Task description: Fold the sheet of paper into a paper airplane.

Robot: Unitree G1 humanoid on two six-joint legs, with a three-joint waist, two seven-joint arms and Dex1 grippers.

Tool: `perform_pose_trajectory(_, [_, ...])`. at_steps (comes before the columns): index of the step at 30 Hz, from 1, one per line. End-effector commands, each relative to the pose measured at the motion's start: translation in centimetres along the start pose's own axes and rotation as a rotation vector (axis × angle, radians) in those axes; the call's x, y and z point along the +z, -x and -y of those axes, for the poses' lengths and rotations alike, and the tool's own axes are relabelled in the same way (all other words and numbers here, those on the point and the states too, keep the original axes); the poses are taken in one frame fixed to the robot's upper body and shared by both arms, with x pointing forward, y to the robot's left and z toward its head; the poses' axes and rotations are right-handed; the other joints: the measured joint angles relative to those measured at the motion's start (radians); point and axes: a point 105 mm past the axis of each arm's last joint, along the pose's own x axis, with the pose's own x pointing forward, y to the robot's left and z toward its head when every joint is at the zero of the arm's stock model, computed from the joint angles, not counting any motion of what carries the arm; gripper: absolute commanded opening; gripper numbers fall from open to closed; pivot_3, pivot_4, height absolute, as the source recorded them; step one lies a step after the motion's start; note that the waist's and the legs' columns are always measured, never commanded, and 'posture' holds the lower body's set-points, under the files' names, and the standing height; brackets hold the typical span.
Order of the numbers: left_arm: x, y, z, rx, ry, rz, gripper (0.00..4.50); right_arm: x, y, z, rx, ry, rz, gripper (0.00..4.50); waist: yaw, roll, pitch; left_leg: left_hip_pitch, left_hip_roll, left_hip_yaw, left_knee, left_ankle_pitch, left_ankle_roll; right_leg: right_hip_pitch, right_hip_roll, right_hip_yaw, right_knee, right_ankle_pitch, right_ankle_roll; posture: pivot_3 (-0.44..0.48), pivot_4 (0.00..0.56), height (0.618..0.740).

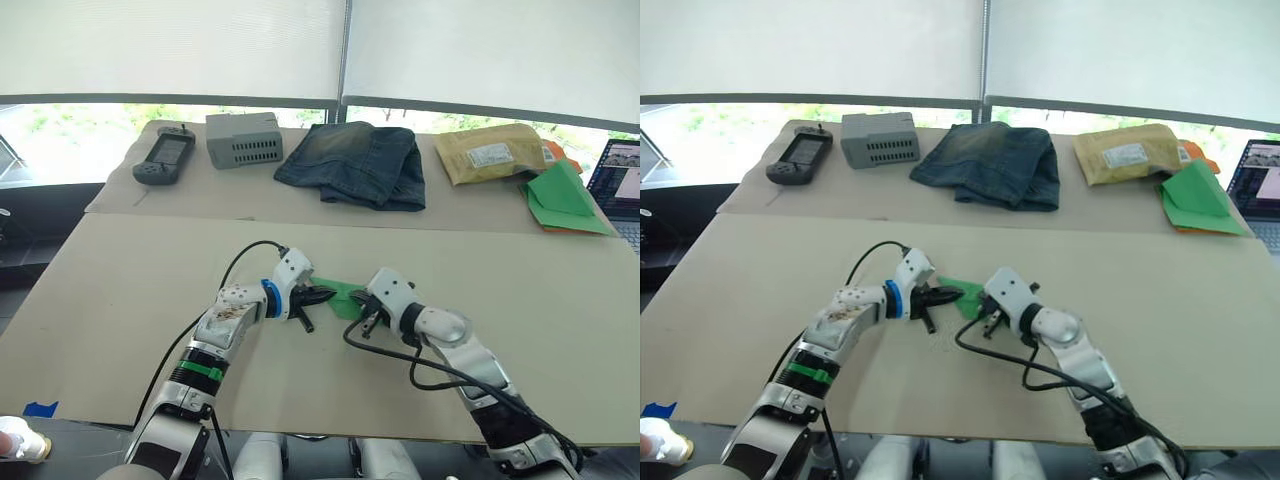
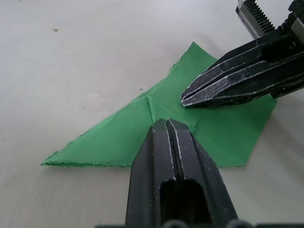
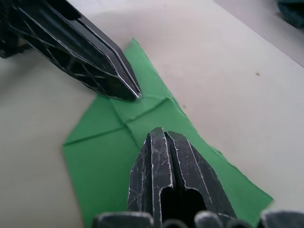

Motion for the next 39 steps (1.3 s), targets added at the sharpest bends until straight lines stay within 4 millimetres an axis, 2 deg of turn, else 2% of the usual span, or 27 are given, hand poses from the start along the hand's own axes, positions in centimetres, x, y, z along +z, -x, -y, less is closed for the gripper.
perform_pose_trajectory(1, [-2.8,-0.3,0.4,-0.016,0.043,-0.100,0.00,-2.3,1.2,0.6,-0.052,-0.042,-0.092,0.03,0.003,0.000,0.000,0.000,0.000,0.000,0.000,0.000,0.000,0.000,0.000,0.000,0.000,0.000,0.000,0.000,0.150,0.740])
perform_pose_trajectory(6, [-2.6,-0.4,0.1,-0.012,0.042,-0.098,0.00,-3.1,3.0,1.8,-0.164,-0.100,-0.115,0.03,0.012,0.000,-0.001,0.000,0.000,0.000,0.000,0.000,0.000,0.000,0.000,0.000,-0.001,0.000,0.001,0.000,0.150,0.740])
perform_pose_trajectory(10, [-2.5,-0.3,0.1,-0.014,0.042,-0.097,0.00,-4.2,4.2,1.6,-0.184,-0.122,-0.153,0.03,0.014,0.000,-0.002,0.000,0.000,0.000,0.000,0.000,0.000,0.000,0.000,0.000,-0.001,-0.001,0.001,0.000,0.150,0.740])
perform_pose_trajectory(13, [-2.5,0.0,0.0,-0.018,0.042,-0.099,0.00,-4.4,4.8,1.6,-0.184,-0.118,-0.160,0.03,0.015,0.000,-0.002,0.000,0.000,0.000,0.000,0.000,0.000,0.000,0.000,0.000,-0.001,-0.001,0.001,0.000,0.150,0.740])
perform_pose_trajectory(16, [-2.6,0.1,-0.2,-0.013,0.038,-0.106,0.00,-3.6,4.9,2.3,-0.198,-0.104,-0.133,0.03,0.014,0.000,-0.002,0.000,0.000,0.000,0.000,0.000,0.000,0.000,0.000,0.000,-0.001,-0.001,0.001,0.000,0.150,0.740])
perform_pose_trajectory(21, [-2.4,0.1,-0.2,-0.013,0.037,-0.101,0.00,0.0,5.2,3.7,-0.174,0.006,-0.038,0.03,0.014,0.000,-0.002,-0.001,0.000,0.001,0.000,0.000,0.000,-0.001,0.000,0.000,-0.001,-0.001,0.000,0.000,0.150,0.740])
perform_pose_trajectory(25, [-2.3,0.1,-0.1,-0.011,0.038,-0.095,0.00,0.5,5.7,3.8,-0.113,0.004,-0.065,0.03,0.015,0.000,-0.002,-0.001,0.000,0.001,-0.001,0.000,0.000,-0.002,0.000,0.000,-0.001,-0.001,0.000,0.000,0.150,0.740])
perform_pose_trajectory(28, [-2.3,0.3,0.0,-0.007,0.041,-0.089,0.00,0.9,6.0,4.5,-0.102,-0.137,-0.061,0.86,0.013,0.000,-0.002,-0.001,0.000,0.000,-0.001,0.000,0.000,-0.002,0.000,0.000,-0.001,-0.001,0.000,0.000,0.150,0.740])
perform_pose_trajectory(30, [-1.9,0.7,-0.1,0.004,0.040,-0.072,0.00,0.9,6.2,4.6,-0.081,-0.209,-0.083,1.57,0.013,0.000,-0.002,-0.001,0.000,0.001,-0.001,0.000,0.000,-0.002,0.000,0.001,-0.001,-0.001,0.000,0.000,0.150,0.740])
perform_pose_trajectory(34, [1.9,2.8,0.2,-0.023,0.042,0.053,0.00,2.5,6.6,4.9,-0.053,-0.251,-0.064,2.90,0.006,0.001,0.001,-0.003,0.001,0.000,-0.002,0.000,0.000,-0.004,0.001,0.001,0.000,-0.001,0.000,0.000,0.150,0.740])
perform_pose_trajectory(38, [6.6,5.4,0.6,-0.028,0.025,0.181,0.00,3.4,7.2,5.0,-0.001,-0.303,-0.057,4.36,0.010,-0.001,0.006,-0.006,0.001,-0.001,-0.002,0.000,0.000,-0.006,0.001,0.000,-0.001,-0.001,0.000,0.000,0.150,0.740])
perform_pose_trajectory(39, [7.3,5.9,0.5,-0.018,0.013,0.187,0.26,3.5,7.2,5.3,-0.006,-0.318,-0.057,4.49,0.011,0.000,0.007,-0.006,0.001,-0.001,-0.002,0.000,0.000,-0.007,0.001,0.000,-0.001,-0.001,0.000,0.000,0.150,0.740])
